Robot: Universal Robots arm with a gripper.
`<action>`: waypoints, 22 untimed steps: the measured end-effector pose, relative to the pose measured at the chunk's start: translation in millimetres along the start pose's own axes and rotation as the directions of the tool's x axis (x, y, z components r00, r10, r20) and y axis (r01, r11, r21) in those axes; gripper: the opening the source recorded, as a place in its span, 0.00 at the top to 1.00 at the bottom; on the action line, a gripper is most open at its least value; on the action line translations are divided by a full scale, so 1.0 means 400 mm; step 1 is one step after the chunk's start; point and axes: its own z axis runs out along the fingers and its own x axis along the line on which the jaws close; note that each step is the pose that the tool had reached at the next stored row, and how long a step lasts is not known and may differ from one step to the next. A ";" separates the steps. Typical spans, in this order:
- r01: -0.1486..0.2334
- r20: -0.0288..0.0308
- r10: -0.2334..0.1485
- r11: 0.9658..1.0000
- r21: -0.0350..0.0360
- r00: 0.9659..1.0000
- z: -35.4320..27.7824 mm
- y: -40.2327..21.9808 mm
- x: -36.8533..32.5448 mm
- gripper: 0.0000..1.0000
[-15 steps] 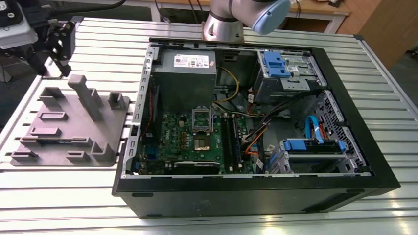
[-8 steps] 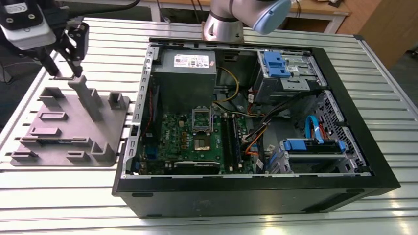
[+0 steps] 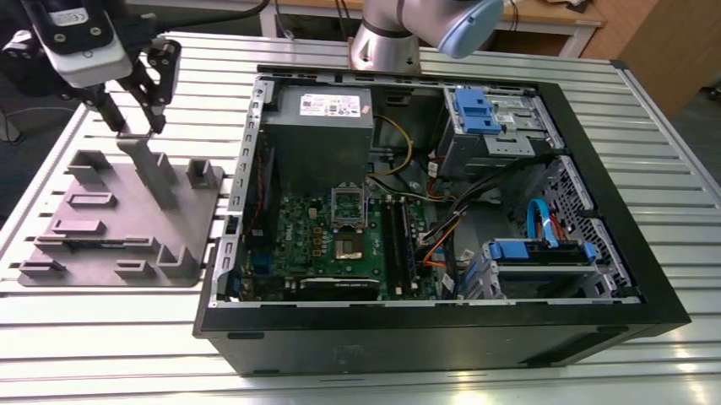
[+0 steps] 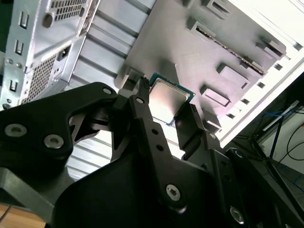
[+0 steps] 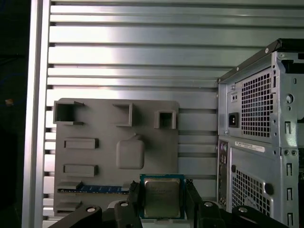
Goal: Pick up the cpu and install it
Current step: 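Pick up the cpu and move it towards the insertion slot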
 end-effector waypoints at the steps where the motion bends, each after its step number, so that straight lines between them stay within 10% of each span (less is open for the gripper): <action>1: 0.000 0.000 0.000 1.000 0.000 1.000 0.000 0.000 -0.005 0.53; 22: 0.000 0.000 0.000 1.000 0.000 1.000 -0.003 0.000 -0.018 0.53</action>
